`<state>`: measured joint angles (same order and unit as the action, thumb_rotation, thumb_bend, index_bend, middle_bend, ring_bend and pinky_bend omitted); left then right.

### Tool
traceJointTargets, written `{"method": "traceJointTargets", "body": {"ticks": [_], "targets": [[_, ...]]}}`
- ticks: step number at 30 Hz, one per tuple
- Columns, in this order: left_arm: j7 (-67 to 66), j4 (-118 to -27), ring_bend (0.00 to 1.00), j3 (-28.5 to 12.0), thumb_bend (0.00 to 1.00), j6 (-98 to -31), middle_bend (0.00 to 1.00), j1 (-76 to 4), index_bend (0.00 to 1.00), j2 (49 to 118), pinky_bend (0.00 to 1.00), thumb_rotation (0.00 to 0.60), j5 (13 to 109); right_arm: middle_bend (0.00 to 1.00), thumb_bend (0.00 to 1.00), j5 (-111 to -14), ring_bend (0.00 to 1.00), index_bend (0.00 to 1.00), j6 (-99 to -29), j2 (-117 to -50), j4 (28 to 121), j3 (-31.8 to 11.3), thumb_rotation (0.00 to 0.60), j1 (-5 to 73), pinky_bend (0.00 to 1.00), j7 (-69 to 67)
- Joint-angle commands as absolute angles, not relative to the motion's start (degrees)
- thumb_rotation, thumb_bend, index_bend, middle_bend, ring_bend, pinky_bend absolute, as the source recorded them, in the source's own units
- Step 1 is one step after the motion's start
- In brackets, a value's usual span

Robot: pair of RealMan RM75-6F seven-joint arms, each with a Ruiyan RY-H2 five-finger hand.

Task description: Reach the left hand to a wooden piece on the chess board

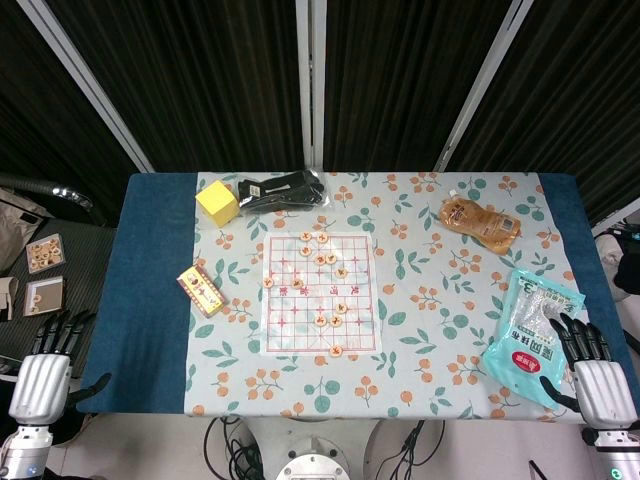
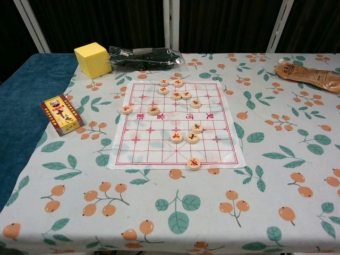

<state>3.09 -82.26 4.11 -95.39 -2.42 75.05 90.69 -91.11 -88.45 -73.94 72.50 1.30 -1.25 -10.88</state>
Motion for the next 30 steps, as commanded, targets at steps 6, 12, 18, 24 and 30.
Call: {"method": "traceJointTargets", "body": {"ticks": [6,12,18,24,30], "targets": [[5.72,-81.37,0.0,3.42,0.15,-94.39,0.09,-2.09,0.1,74.73,0.01,0.6,90.82,0.0,0.15,-92.1,0.0,0.0,-90.52,-73.01,75.03,1.12,0.6,-1.67,0.0,-9.38],[5.68,-83.18,0.0,3.15,0.15,-91.73,0.09,-4.26,0.1,73.66,0.03,0.6,93.06,0.0,0.15,-92.43,0.0,0.0,-91.47,-71.41,77.69,0.79,0.6,-1.76,0.0,-8.0],[3.73,-87.45,0.0,-1.18,0.15,-81.95,0.09,-13.37,0.1,74.26,0.1,0.6,94.19,0.0,0.15,-92.98,0.0,0.0,-91.39,-70.82,79.26,0.33,0.6,-1.04,0.0,-6.64],[3.35,-89.06,0.0,-8.05,0.19,-66.03,0.09,-25.99,0.12,78.43,0.12,0.6,89.08,0.0,0.15,-93.44,0.0,0.0,-92.41,-70.13,80.44,0.03,0.6,-1.08,0.0,-6.32],[0.31,-83.56,0.0,-13.12,0.24,-55.32,0.09,-35.17,0.13,87.25,0.14,0.6,80.92,0.0,0.15,-93.43,0.0,0.0,-92.64,-69.68,81.04,-0.19,0.6,-1.0,0.0,-6.68]]}}
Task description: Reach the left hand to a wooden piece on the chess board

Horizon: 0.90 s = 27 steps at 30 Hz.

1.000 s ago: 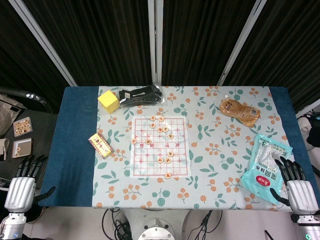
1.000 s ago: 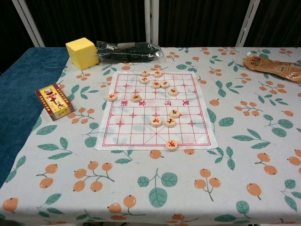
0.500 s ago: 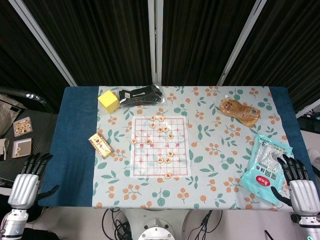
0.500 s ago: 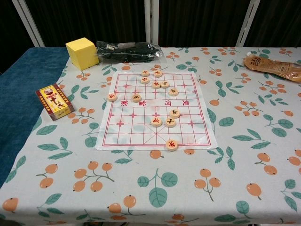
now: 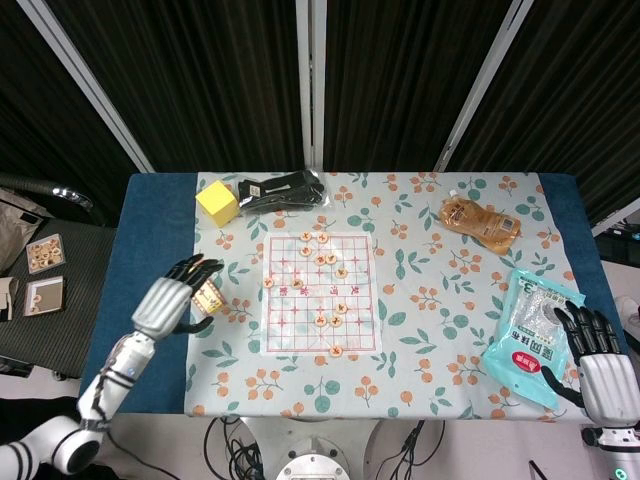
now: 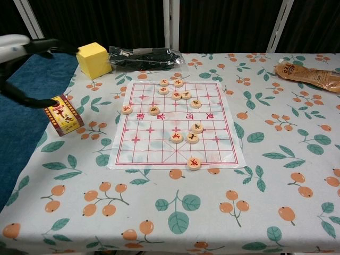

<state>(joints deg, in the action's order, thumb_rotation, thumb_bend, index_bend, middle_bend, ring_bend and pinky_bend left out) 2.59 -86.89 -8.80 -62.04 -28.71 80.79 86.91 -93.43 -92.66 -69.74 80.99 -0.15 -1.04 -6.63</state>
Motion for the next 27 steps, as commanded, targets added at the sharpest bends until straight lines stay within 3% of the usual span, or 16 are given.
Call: {"method": "traceJointTargets", "body": {"ticks": [1,6,12,27], "targets": [[-0.25,-82.7,0.0,-13.63,0.24,-54.67,0.09,-36.13,0.13,88.88,0.14,0.6,79.92,0.0,0.15,-93.37,0.0,0.0,-92.55,-69.64,81.03,-0.22,0.6,-0.95,0.0,-6.68],[-5.48,-76.52,0.0,-15.23,0.24,-51.98,0.09,-41.3,0.16,97.38,0.14,0.6,76.21,0.0,0.15,-92.4,0.0,0.0,-91.55,-69.53,80.75,-0.49,0.6,-0.66,0.0,-7.29],[-7.62,-69.99,0.0,-16.74,0.24,-47.01,0.09,-46.09,0.16,103.01,0.13,0.6,70.67,0.0,0.15,-92.18,0.0,0.0,-91.87,-69.45,79.97,-0.6,0.6,-0.83,0.0,-8.45],[-3.62,-58.37,0.0,-16.38,0.26,-43.3,0.11,-49.3,0.29,108.21,0.13,0.6,66.7,0.0,0.16,-91.0,0.0,0.0,-90.8,-69.65,77.83,-0.91,0.6,-0.6,0.0,-10.71]]}}
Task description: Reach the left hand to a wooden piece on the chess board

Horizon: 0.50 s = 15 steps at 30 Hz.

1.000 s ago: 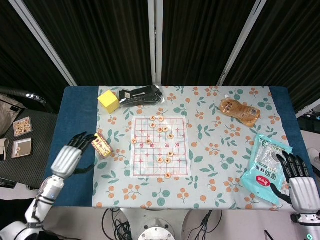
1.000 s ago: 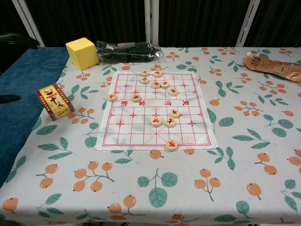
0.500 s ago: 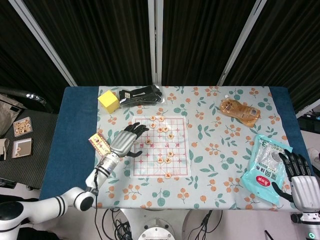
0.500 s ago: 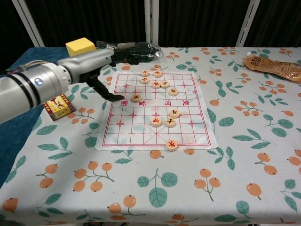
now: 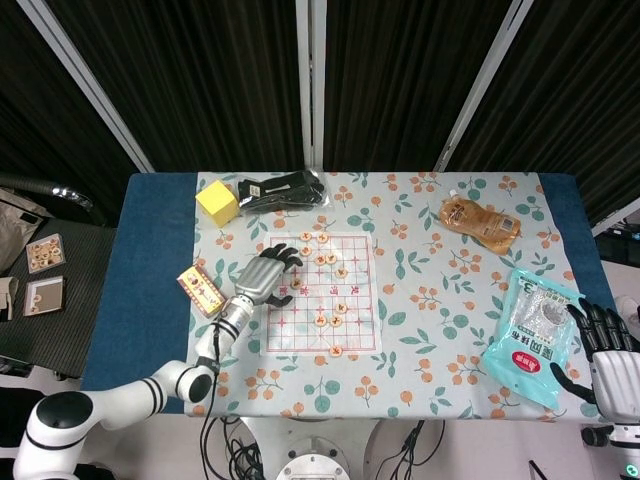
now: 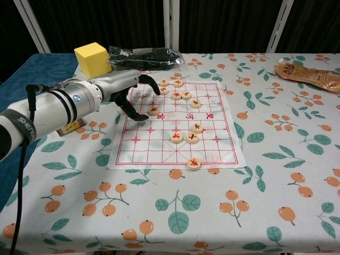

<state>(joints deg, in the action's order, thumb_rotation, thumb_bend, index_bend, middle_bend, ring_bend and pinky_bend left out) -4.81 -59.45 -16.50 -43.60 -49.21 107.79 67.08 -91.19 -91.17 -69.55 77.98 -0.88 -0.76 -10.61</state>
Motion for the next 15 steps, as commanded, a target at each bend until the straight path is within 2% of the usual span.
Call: {"method": "traceJointTargets", "body": {"ticks": [1,9,15], "targets": [[-3.34,-58.03,0.0,-16.3,0.26,-43.3,0.11,-49.38,0.3,108.29,0.13,0.6,66.81,0.0,0.16,-90.94,0.0,0.0,-90.68,-69.69,77.79,-0.92,0.6,-0.56,0.0,-10.73],[-1.59,-56.37,0.0,-15.19,0.27,-45.08,0.12,-49.73,0.32,108.7,0.13,0.6,69.1,0.0,0.16,-90.49,0.0,0.0,-89.85,-69.77,77.7,-0.79,0.6,-0.45,0.0,-10.17],[0.0,-55.07,0.0,-14.87,0.29,-43.85,0.12,-50.12,0.32,108.89,0.12,0.6,68.91,0.0,0.16,-90.45,0.0,0.0,-90.04,-69.54,77.98,-0.71,0.6,-0.65,0.0,-9.58]]}}
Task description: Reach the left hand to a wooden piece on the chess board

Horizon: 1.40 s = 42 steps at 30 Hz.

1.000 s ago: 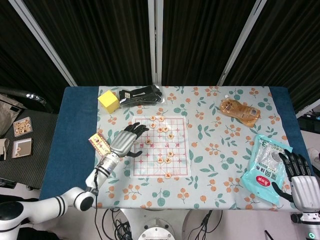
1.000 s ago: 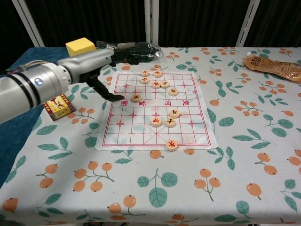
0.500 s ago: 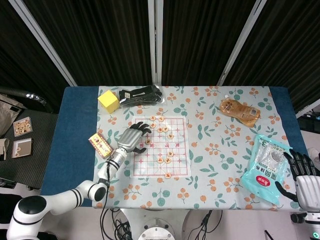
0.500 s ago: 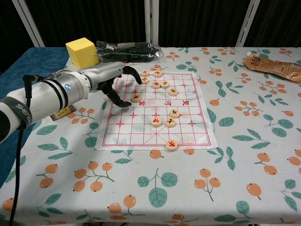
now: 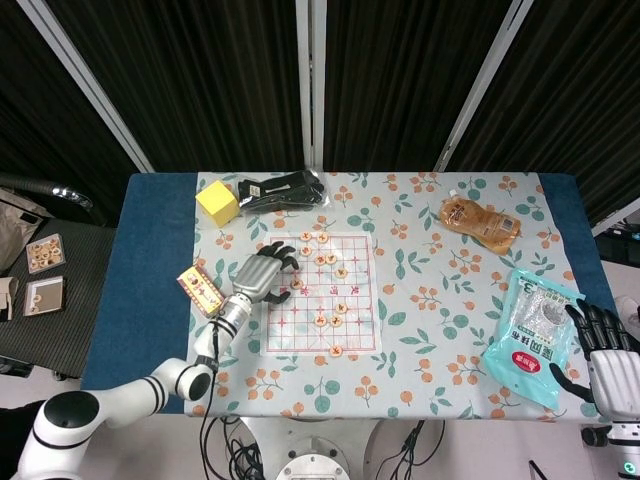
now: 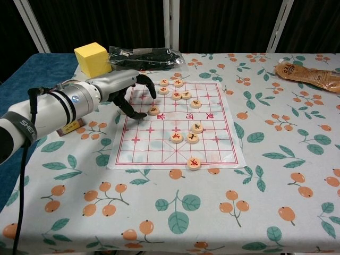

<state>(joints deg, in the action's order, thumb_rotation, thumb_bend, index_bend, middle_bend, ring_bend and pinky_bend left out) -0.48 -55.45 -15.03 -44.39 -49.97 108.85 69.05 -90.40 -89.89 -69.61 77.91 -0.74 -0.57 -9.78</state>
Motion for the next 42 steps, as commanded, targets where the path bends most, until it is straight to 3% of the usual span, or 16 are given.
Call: {"method": "traceJointTargets", "body": {"ticks": [1,22,42], "targets": [[0.17,-54.81,0.0,-14.83,0.29,-43.7,0.12,-50.17,0.32,108.94,0.12,0.6,68.86,0.0,0.16,-90.45,0.0,0.0,-90.12,-69.53,77.98,-0.72,0.6,-0.7,0.0,-9.39],[3.39,-51.06,0.0,-13.95,0.32,-43.51,0.12,-50.98,0.36,110.99,0.11,0.6,70.05,0.0,0.17,-89.82,0.0,0.0,-89.69,-69.66,78.45,-0.85,0.6,-0.81,0.0,-8.39],[8.37,-47.03,0.01,-13.69,0.33,-45.2,0.15,-52.16,0.47,113.77,0.11,0.6,73.04,0.0,0.18,-89.1,0.0,0.0,-88.97,-69.7,77.2,-0.95,0.6,-0.82,0.0,-9.9]]}}
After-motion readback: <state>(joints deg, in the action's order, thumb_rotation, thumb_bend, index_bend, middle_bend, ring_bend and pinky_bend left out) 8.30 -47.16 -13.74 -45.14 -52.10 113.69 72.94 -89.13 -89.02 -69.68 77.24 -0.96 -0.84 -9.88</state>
